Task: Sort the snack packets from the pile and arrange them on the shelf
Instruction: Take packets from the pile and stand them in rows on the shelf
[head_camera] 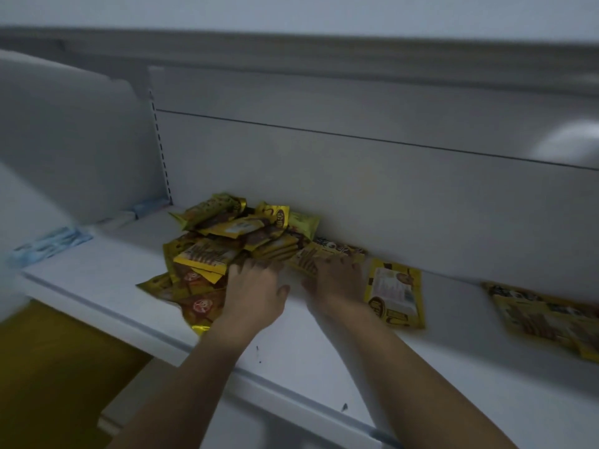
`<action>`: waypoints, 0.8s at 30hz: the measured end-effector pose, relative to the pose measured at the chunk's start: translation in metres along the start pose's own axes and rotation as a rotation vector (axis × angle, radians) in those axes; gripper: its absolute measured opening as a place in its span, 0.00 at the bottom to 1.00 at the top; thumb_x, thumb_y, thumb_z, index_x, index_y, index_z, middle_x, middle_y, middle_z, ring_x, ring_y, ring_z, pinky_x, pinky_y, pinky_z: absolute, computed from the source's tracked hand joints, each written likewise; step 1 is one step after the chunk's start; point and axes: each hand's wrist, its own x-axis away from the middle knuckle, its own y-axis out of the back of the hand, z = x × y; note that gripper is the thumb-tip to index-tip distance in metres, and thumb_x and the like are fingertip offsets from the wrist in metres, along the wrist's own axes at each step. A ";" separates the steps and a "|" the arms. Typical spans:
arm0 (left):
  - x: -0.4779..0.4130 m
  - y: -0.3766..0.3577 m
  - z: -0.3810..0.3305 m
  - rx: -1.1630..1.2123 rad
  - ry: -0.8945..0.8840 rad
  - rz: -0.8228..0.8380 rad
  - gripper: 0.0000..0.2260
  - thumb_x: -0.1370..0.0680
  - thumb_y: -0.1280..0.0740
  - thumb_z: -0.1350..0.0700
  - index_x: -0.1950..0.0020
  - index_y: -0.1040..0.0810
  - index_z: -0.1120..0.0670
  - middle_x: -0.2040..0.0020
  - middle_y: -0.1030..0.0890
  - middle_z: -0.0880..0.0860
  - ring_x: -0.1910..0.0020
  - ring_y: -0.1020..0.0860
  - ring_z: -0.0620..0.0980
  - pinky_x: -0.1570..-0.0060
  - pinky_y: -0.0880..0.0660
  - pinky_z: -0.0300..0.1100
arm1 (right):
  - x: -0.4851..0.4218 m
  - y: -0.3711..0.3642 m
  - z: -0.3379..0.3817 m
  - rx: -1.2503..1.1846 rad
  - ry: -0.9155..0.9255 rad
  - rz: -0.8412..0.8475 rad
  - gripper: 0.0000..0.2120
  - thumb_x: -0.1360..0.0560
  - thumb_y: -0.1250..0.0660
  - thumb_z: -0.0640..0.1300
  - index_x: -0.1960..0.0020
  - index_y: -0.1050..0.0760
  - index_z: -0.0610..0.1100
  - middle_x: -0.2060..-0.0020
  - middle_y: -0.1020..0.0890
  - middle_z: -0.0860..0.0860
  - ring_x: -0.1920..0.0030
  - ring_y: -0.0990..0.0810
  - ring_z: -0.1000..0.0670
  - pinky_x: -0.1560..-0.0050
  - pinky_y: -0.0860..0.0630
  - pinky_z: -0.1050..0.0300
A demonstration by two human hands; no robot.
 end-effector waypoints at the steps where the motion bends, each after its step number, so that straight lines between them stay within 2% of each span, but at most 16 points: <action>1: -0.002 -0.003 -0.001 0.001 -0.013 0.012 0.20 0.21 0.38 0.43 0.30 0.29 0.47 0.36 0.23 0.49 0.36 0.29 0.52 0.40 0.37 0.49 | -0.002 -0.001 0.000 0.015 -0.004 -0.009 0.18 0.20 0.41 0.54 0.33 0.29 0.48 0.34 0.26 0.45 0.32 0.33 0.40 0.33 0.36 0.46; 3: -0.005 -0.006 -0.003 -0.001 -0.037 0.024 0.21 0.20 0.38 0.44 0.29 0.30 0.47 0.34 0.25 0.49 0.34 0.30 0.53 0.39 0.38 0.49 | -0.002 -0.001 0.000 0.044 -0.001 -0.039 0.16 0.19 0.42 0.49 0.34 0.28 0.46 0.35 0.25 0.46 0.33 0.33 0.41 0.34 0.34 0.47; 7: -0.013 -0.008 -0.007 0.025 -0.074 0.049 0.23 0.20 0.38 0.44 0.26 0.33 0.47 0.32 0.26 0.50 0.32 0.31 0.53 0.37 0.39 0.50 | 0.000 0.009 -0.003 0.059 -0.005 -0.099 0.13 0.21 0.40 0.40 0.39 0.23 0.43 0.42 0.21 0.45 0.38 0.26 0.43 0.47 0.27 0.51; 10: -0.020 -0.014 -0.010 0.111 -0.102 0.028 0.24 0.22 0.35 0.46 0.27 0.29 0.49 0.32 0.24 0.52 0.33 0.29 0.55 0.39 0.38 0.50 | -0.001 0.019 -0.014 0.020 -0.048 -0.150 0.14 0.22 0.41 0.37 0.40 0.22 0.42 0.43 0.19 0.45 0.40 0.22 0.43 0.48 0.25 0.52; 12: -0.025 -0.015 -0.017 0.147 -0.124 0.018 0.24 0.23 0.36 0.47 0.28 0.28 0.50 0.33 0.24 0.53 0.33 0.28 0.57 0.38 0.37 0.51 | 0.004 0.025 -0.028 -0.015 -0.036 -0.211 0.13 0.22 0.41 0.36 0.42 0.22 0.41 0.44 0.19 0.45 0.42 0.22 0.43 0.49 0.27 0.52; 16: -0.041 -0.016 -0.041 0.093 -0.169 0.164 0.20 0.19 0.38 0.48 0.27 0.32 0.47 0.28 0.30 0.50 0.27 0.36 0.53 0.30 0.41 0.48 | 0.018 0.043 -0.061 -0.073 -0.044 -0.317 0.08 0.24 0.41 0.32 0.52 0.24 0.39 0.53 0.21 0.44 0.52 0.23 0.44 0.60 0.36 0.55; 19: -0.056 -0.023 -0.059 0.101 -0.181 0.225 0.18 0.20 0.37 0.52 0.30 0.29 0.46 0.29 0.28 0.50 0.28 0.34 0.53 0.32 0.36 0.49 | 0.026 0.049 -0.085 -0.080 -0.097 -0.428 0.06 0.25 0.38 0.31 0.57 0.25 0.39 0.59 0.21 0.44 0.61 0.26 0.46 0.63 0.38 0.56; 21: -0.061 -0.030 -0.067 0.130 -0.192 0.228 0.18 0.21 0.36 0.55 0.31 0.26 0.46 0.31 0.26 0.50 0.31 0.31 0.53 0.35 0.32 0.47 | 0.033 0.048 -0.097 -0.058 -0.132 -0.450 0.06 0.24 0.38 0.33 0.56 0.24 0.40 0.58 0.21 0.45 0.60 0.24 0.47 0.63 0.36 0.57; 24: -0.064 -0.037 -0.076 0.171 -0.251 0.214 0.17 0.20 0.38 0.56 0.32 0.26 0.45 0.33 0.25 0.49 0.34 0.27 0.54 0.39 0.28 0.47 | 0.042 0.042 -0.104 -0.054 -0.173 -0.386 0.08 0.22 0.41 0.35 0.48 0.23 0.41 0.52 0.21 0.46 0.51 0.23 0.47 0.59 0.33 0.57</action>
